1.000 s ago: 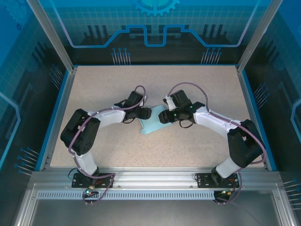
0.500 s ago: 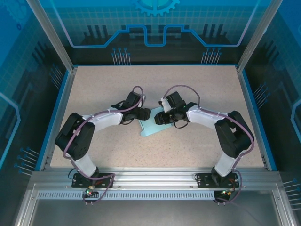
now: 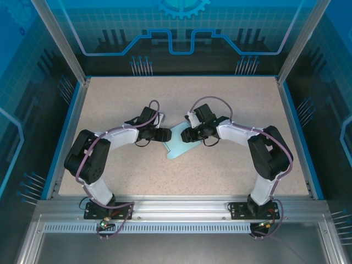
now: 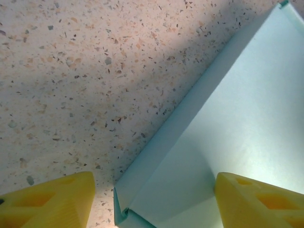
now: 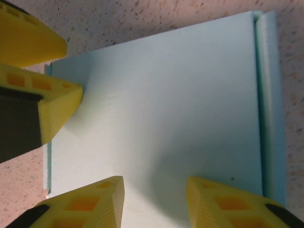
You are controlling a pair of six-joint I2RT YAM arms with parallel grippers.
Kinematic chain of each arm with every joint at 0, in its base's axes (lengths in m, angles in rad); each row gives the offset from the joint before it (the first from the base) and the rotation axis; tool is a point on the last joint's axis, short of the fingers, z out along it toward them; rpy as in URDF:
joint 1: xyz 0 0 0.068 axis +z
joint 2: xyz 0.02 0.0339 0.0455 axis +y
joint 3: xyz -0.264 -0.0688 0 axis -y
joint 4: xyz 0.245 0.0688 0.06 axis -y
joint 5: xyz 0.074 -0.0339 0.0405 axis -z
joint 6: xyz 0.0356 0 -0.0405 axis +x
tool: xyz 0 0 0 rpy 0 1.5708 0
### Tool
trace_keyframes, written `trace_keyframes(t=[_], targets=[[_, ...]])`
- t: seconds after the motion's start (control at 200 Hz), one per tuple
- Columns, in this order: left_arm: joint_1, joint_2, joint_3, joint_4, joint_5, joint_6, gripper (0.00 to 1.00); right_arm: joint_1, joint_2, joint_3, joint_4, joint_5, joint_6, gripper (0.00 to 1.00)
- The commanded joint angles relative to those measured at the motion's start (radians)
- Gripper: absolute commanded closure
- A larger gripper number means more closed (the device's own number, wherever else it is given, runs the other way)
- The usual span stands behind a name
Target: Fold the paper box
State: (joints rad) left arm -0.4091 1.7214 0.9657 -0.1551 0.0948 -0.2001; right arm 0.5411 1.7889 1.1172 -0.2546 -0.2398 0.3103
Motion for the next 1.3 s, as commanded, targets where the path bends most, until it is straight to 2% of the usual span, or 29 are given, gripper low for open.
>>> trace_keyframes(t=[0.0, 0.15, 0.34, 0.585, 0.765, 1.021, 1.126, 1.296], targets=[[0.0, 0.02, -0.017, -0.067, 0.011, 0.036, 0.33, -0.019, 0.023, 0.05, -0.066, 0.022, -0.054, 0.6], [-0.003, 0.009, -0.046, -0.053, -0.016, 0.025, 0.36, -0.024, 0.003, 0.085, -0.077, 0.003, -0.065, 0.57], [-0.002, -0.037, -0.046, -0.016, -0.012, -0.01, 0.34, -0.021, -0.083, 0.073, -0.113, -0.001, -0.072, 0.52], [0.004, -0.074, 0.003, 0.005, -0.013, -0.019, 0.29, -0.02, -0.236, -0.044, -0.205, 0.06, -0.096, 0.48], [0.015, -0.041, 0.054, -0.001, 0.041, -0.011, 0.28, -0.016, -0.292, -0.127, -0.224, 0.034, -0.077, 0.46], [0.039, 0.095, 0.174, -0.116, 0.14, 0.064, 0.31, 0.017, -0.246, -0.232, -0.016, -0.117, 0.091, 0.45], [0.047, 0.119, 0.194, -0.134, 0.18, 0.073, 0.31, 0.018, -0.206, -0.274, 0.082, -0.152, 0.164, 0.44], [0.049, 0.132, 0.199, -0.144, 0.241, 0.077, 0.35, 0.017, -0.124, -0.269, 0.143, -0.18, 0.229, 0.43]])
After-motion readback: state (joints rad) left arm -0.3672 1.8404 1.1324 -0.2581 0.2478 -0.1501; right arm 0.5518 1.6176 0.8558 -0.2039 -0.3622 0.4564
